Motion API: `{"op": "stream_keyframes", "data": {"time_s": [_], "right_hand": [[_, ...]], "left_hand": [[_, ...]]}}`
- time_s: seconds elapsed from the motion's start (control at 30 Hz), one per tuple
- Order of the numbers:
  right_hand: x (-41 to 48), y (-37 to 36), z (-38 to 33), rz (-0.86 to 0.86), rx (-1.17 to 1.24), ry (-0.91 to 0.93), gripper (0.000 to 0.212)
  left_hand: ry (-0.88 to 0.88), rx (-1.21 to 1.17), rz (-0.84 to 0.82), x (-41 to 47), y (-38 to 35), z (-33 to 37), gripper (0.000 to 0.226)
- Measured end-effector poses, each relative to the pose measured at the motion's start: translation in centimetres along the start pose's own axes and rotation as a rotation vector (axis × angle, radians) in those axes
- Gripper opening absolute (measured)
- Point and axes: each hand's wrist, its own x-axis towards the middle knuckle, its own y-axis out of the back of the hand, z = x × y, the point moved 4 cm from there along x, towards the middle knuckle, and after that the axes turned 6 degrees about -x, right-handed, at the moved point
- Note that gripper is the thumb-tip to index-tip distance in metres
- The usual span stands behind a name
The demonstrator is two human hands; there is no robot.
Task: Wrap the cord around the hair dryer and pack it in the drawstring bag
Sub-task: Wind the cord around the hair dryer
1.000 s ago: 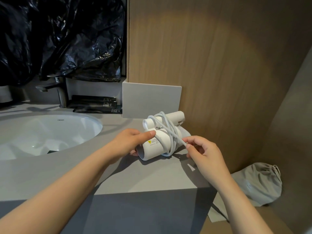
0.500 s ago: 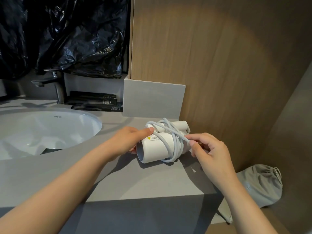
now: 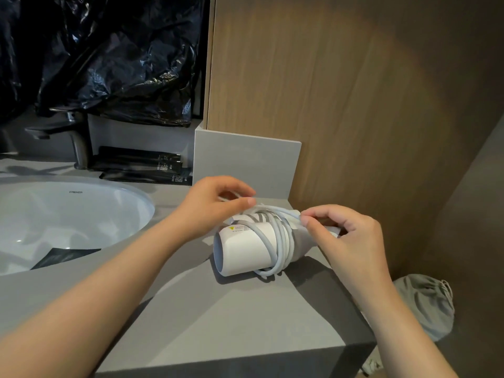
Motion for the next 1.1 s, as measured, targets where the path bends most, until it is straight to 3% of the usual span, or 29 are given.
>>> {"op": "stream_keyframes", "data": {"time_s": [0.1, 0.3, 0.4, 0.47, 0.57, 0.7, 0.8, 1.1], "right_hand": [[1.0, -0.4, -0.6, -0.046, 0.034, 0.049, 0.014], [2.6, -1.1, -0.6, -0.056, 0.255, -0.034, 0.01], [2.9, -1.7, 0.2, -0.081, 0.35, -0.154, 0.033], [3.1, -2.3, 0.8, -0.132, 0.242, -0.204, 0.034], [3.3, -3.4, 1.0, -0.264, 0.022, -0.251, 0.013], [3.4, -4.5, 0.0, -0.396, -0.158, -0.31, 0.035], [3.6, -4.9, -0.7, -0.467, -0.26, -0.31, 0.036], [2.8, -4.7, 0.3, -0.505, 0.052, -0.52, 0.023]], "left_hand": [[-0.15, -0.043, -0.084, 0.4, -1.1, 1.2, 0.016], [-0.162, -0.12, -0.024, 0.5, -1.7, 0.3, 0.01], [-0.128, -0.157, 0.065, 0.8, -0.2, -0.4, 0.012], [-0.076, -0.186, 0.081, 0.9, 0.9, -1.1, 0.011], [0.03, -0.305, 0.109, 0.9, 1.9, -2.2, 0.017], [0.106, -0.336, 0.116, 1.1, 2.3, -2.9, 0.027], [0.131, -0.328, 0.08, 1.0, 2.3, -3.2, 0.027], [0.15, -0.17, -0.041, 0.7, 2.4, -3.5, 0.01]]}}
